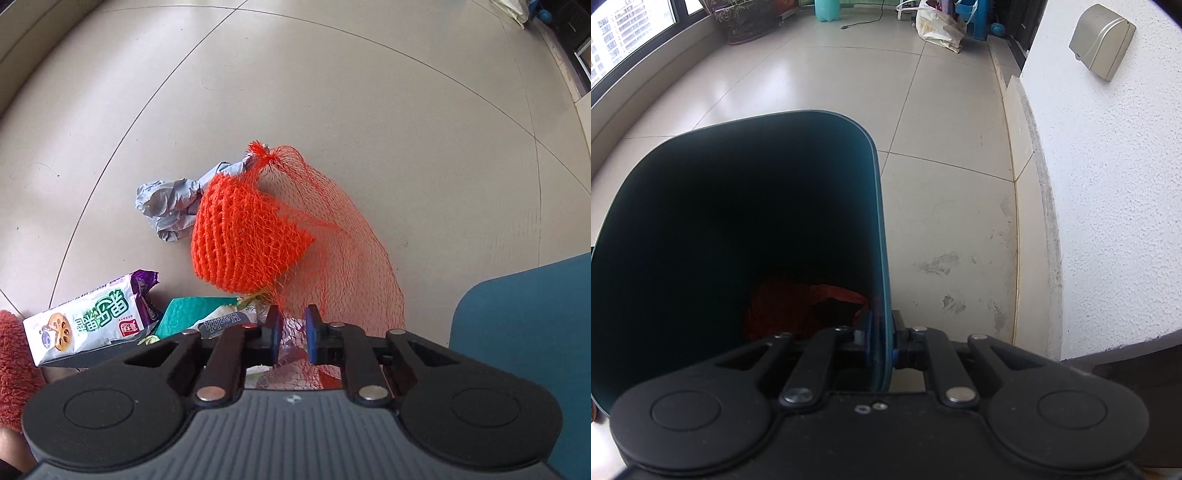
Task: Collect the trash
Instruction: 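Reach the left tool to the red mesh bag and grasp it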
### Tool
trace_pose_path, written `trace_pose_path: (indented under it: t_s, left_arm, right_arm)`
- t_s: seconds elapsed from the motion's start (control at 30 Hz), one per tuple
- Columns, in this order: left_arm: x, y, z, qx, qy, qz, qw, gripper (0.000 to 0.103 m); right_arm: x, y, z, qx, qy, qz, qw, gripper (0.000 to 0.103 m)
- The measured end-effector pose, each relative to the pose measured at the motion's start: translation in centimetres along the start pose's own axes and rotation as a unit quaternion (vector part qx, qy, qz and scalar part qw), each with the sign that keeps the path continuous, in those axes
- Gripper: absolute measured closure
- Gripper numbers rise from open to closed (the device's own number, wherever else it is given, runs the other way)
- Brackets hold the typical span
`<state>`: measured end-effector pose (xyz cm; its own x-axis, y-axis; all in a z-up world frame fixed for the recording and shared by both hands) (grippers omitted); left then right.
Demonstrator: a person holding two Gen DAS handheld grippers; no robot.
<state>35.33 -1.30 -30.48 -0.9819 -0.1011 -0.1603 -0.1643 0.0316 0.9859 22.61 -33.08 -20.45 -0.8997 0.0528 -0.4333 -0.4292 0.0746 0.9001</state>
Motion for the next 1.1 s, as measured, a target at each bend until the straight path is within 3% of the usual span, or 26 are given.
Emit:
trace_pose_path:
  t_s: [0.3, 0.63, 0.93, 1.1]
  left_arm:
    - [1.0, 7.4, 0.5, 0.021, 0.009, -0.051, 0.9985, 0.098]
    - [3.0, 20.7, -2.2, 0.070, -0.039, -0.134, 0.9877, 0.098]
    - [5.6, 31.5, -7.7, 0.144, -0.107, -0.200, 0.9632, 0.098]
    - [7.2, 34.2, -12.4, 0.177, -0.149, -0.216, 0.9485, 0.098]
  right_arm:
    - [0.2, 0.1, -0.1, -0.002, -0.002, -0.006, 1.000, 0.095]
    - [0.2, 0.3, -0.9, -0.015, -0.021, -0.007, 1.000, 0.096]
    - [0.1, 0.4, -1.4, -0.020, -0.030, -0.006, 0.999, 0.097]
    - [0.1, 0.5, -1.6, -0.021, -0.031, -0.006, 0.999, 0.097]
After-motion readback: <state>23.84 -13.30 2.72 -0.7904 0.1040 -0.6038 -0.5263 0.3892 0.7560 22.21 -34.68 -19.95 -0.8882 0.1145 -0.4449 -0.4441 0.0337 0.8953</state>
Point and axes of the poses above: each gripper's, at about its wrist camera, not at the fingertips, and y roughly against the way its jaws point, z to its left, x to its underside, the point moved 3 cm from there along -y, roughly the way its jaws point, and after that the axes turned 1 degree about z, right-handed, at the moved point
